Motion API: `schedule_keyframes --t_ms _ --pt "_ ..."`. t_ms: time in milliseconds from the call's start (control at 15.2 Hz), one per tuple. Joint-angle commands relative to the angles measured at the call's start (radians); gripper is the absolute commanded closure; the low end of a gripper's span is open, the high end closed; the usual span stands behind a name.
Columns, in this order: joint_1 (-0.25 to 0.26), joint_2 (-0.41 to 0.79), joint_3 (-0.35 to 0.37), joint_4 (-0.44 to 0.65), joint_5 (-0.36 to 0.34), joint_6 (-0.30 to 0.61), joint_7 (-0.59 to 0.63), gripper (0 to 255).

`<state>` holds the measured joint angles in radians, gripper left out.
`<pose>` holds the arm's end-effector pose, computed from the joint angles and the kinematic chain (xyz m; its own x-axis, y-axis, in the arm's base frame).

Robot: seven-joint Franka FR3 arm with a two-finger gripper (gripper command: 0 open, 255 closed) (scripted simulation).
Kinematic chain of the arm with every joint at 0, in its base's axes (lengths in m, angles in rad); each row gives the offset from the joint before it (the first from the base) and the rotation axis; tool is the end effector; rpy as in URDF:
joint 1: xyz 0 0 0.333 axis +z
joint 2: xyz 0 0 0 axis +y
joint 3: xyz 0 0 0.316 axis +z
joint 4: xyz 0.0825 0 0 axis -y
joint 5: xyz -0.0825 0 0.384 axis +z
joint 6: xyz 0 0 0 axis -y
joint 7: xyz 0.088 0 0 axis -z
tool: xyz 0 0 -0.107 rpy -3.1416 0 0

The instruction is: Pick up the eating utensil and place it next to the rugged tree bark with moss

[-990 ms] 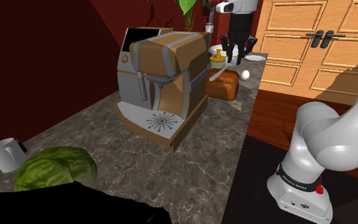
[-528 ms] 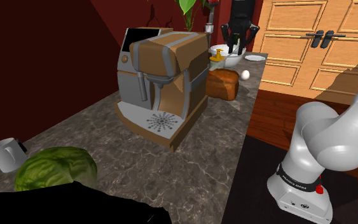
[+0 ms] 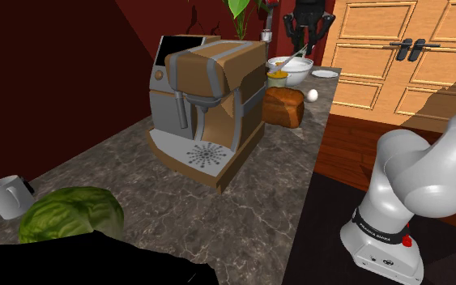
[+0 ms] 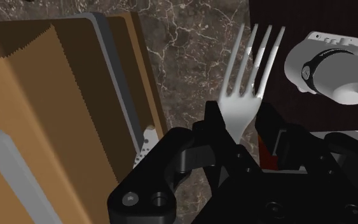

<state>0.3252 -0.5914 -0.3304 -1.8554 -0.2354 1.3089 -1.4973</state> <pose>0.3397 -0.0842 0.7161 0.0904 0.9950 -0.0433 0.9958 -0.0897 0.0182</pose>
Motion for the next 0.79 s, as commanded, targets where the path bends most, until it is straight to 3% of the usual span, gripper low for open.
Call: schedule_keyframes --t_ms 0,726 --pt "0.003 0.017 0.001 0.042 0.004 -0.025 -0.004 255" --pt "0.014 0.116 -0.005 0.275 0.020 -0.160 -0.036 255"
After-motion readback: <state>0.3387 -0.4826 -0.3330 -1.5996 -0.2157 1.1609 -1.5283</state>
